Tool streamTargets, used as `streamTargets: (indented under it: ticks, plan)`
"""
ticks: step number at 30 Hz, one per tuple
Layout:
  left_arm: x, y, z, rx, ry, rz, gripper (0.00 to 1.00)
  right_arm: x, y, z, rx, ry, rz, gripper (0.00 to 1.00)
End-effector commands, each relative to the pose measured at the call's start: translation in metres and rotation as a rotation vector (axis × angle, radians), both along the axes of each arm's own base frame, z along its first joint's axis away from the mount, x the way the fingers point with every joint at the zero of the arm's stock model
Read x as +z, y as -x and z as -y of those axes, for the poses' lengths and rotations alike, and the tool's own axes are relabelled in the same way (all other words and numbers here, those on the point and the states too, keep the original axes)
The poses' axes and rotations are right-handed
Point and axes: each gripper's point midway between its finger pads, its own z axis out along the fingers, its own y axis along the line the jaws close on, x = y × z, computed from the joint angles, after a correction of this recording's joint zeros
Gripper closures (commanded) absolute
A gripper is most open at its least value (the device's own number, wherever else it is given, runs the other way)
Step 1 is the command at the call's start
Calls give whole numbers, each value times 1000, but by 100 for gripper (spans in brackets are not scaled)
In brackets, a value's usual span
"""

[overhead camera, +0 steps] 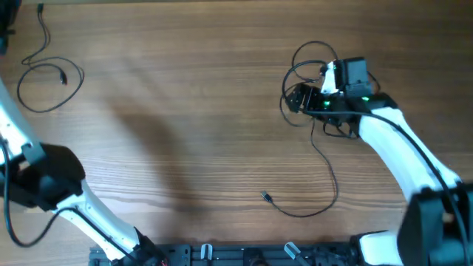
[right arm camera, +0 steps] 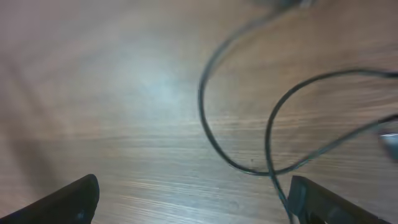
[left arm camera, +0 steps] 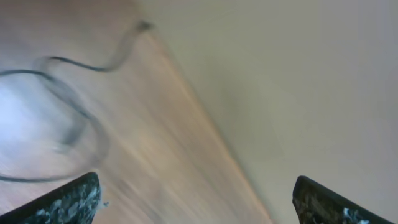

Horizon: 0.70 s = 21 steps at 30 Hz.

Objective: Untangle cables

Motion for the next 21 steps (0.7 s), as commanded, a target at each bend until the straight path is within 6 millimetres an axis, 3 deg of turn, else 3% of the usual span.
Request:
streamTargets:
  ticks: [1, 4, 9, 11, 12, 17, 21]
  plan:
    - [4, -8, 94, -266, 193, 10, 0, 35, 5, 31, -164, 101, 78, 0]
    - [-13, -1, 146, -345, 246, -96, 0, 52, 21, 50, -221, 170, 98, 0]
    - [-47, 22, 249, -484, 220, -323, 0, 81, 56, 96, -510, 225, 101, 0]
    - [-61, 28, 286, -580, 107, -376, 0, 92, 64, 102, -556, 198, 120, 0]
    - [-68, 34, 315, -681, 39, -390, 0, 97, 68, 104, -562, 194, 132, 0]
    - [-104, 71, 420, -994, -79, -448, 14, 109, 86, 116, -599, 187, 148, 0]
    - [-145, 100, 477, -1093, -80, -510, 23, 118, 97, 127, -639, 180, 171, 0]
